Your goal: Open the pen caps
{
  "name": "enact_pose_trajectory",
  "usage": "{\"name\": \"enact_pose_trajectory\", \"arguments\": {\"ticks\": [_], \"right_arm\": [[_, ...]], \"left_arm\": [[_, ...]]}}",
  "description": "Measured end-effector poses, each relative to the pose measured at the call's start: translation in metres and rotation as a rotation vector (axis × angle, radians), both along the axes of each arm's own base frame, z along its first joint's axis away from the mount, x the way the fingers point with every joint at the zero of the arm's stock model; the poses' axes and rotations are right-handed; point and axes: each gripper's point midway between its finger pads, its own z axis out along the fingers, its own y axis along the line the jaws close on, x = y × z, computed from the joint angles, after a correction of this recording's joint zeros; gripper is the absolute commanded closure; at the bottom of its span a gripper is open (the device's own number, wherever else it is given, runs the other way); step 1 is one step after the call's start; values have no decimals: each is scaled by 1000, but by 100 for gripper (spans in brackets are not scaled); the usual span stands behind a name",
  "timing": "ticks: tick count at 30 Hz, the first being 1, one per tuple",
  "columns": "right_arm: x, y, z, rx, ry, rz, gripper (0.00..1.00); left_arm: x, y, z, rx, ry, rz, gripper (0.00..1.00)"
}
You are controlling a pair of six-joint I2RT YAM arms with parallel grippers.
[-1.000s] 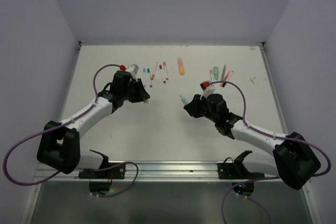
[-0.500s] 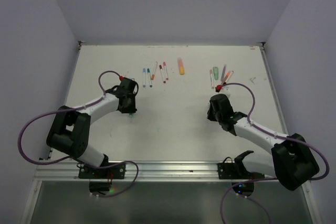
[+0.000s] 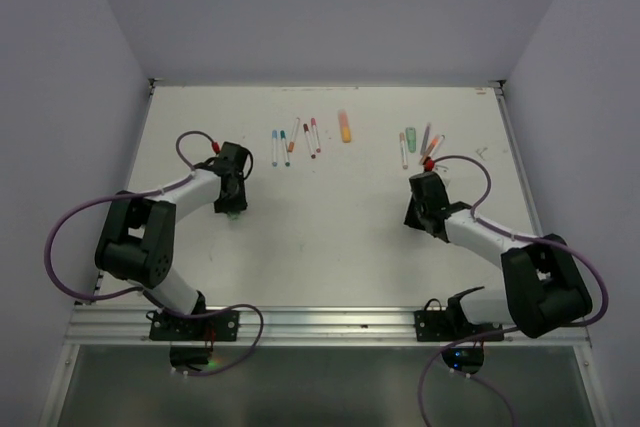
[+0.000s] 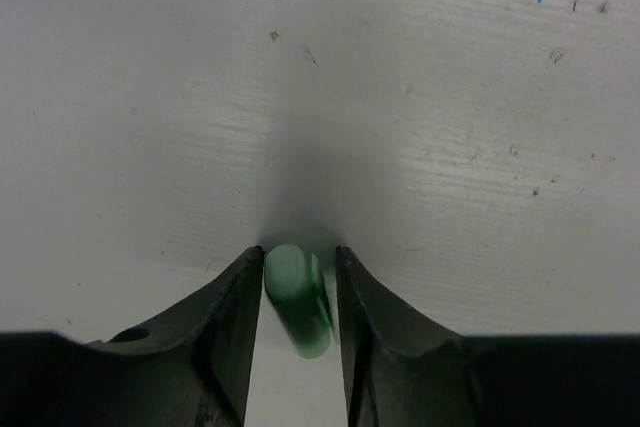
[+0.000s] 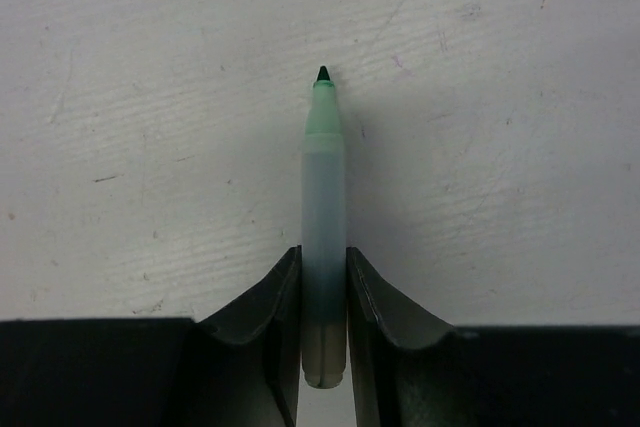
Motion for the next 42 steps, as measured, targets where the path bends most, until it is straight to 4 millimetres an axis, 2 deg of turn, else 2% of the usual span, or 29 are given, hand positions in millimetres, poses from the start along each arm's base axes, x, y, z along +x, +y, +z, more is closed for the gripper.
{"name": "enact_pose_trajectory", "arguments": {"ticks": [5,7,8,9,10,12,14,17,20,22,26,28,30,34,37,42], "right_arm": [[1,2,-4,5,37,-1,61],[0,2,-4,3,48,1,49],[-2,2,-3,2,55,2,44],[-3,2,-3,-3,62,7,33],[-4,1,-2,-7,70,11,28],[-5,1,4,-20,84,37,19],[2,5,18,-22,70,66,16],[30,19,56,4,-12,119,15],[67,38,102,36,-125,176,16],[91,50,123,44,-180,210,16],[139,77,137,26,-207,291,20],[165,92,135,16,-206,327,23],[191,105,129,6,-209,354,26],[229,125,103,-20,-183,397,28],[251,138,79,-27,-162,424,31],[269,157,42,-50,-131,464,34]], "left_arm": [[2,3,1,16,-5,-3,34],[3,4,2,18,-8,-2,27],[3,4,2,20,-9,-3,21],[3,5,3,21,-10,-5,17],[4,5,4,20,-12,-5,14],[2,5,4,19,-7,-7,6],[2,4,9,12,-8,-9,0],[10,-3,30,-21,-56,-17,0],[28,-12,67,-72,-171,-30,0],[37,-17,94,-106,-256,-46,0],[46,-24,137,-156,-413,-95,0],[47,-26,154,-174,-490,-121,0],[45,-27,162,-182,-535,-143,0],[42,-30,159,-191,-564,-179,0],[40,-32,150,-201,-553,-197,0],[37,-34,142,-203,-539,-216,0]]}}
